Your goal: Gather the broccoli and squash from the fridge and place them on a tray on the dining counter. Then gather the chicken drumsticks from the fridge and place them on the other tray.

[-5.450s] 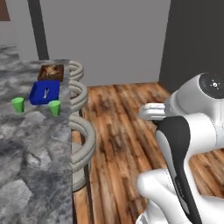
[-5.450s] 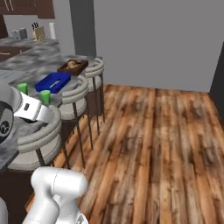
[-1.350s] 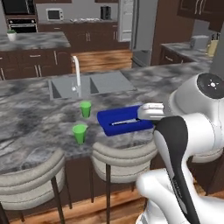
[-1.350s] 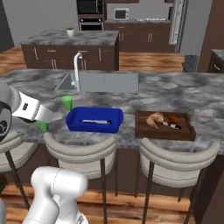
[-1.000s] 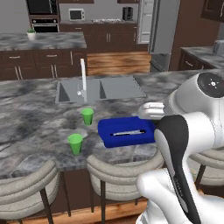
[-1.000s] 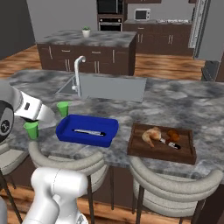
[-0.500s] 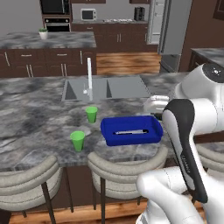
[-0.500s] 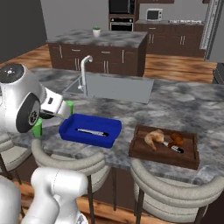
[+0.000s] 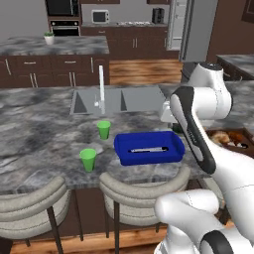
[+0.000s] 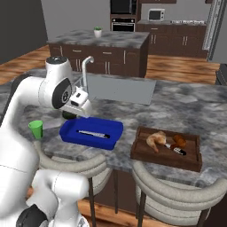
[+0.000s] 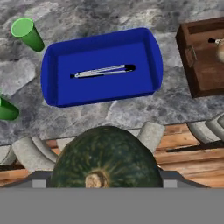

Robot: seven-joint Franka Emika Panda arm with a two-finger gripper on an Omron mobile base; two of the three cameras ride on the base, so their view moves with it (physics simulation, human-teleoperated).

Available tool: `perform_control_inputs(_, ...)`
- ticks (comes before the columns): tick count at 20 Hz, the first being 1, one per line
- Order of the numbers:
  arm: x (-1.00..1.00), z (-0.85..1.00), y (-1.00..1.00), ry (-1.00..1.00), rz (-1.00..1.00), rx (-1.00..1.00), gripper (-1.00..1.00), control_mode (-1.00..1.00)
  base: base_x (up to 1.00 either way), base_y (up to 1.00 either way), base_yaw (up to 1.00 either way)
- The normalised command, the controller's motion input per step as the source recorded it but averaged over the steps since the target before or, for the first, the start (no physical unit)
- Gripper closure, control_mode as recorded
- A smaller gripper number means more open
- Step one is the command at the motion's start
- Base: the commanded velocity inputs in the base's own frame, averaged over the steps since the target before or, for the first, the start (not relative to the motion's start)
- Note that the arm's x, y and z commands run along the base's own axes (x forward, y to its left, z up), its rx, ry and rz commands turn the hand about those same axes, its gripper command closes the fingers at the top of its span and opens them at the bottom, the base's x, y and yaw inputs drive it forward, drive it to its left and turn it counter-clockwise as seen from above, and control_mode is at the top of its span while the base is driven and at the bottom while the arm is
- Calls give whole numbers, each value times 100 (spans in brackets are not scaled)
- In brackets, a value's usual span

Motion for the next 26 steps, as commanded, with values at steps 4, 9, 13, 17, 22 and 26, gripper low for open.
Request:
perform_control_inputs(4,50,-60,-24,23,-11,0,100,-100,0,0,0)
perform_control_inputs(9,58,-67,-29,11,-7,-1,100,-100,0,0,0)
perform_control_inputs(13,87,-65,-24,8,-2,-3,100,-100,0,0,0)
perform_control_inputs(17,77,-67,-14,11,-1,-5,100,-100,0,0,0)
perform_control_inputs(22,69,-74,-11,9,0,-6,100,-100,0,0,0)
perform_control_inputs(26,70,-71,-5,11,0,-4,100,-100,0,0,0)
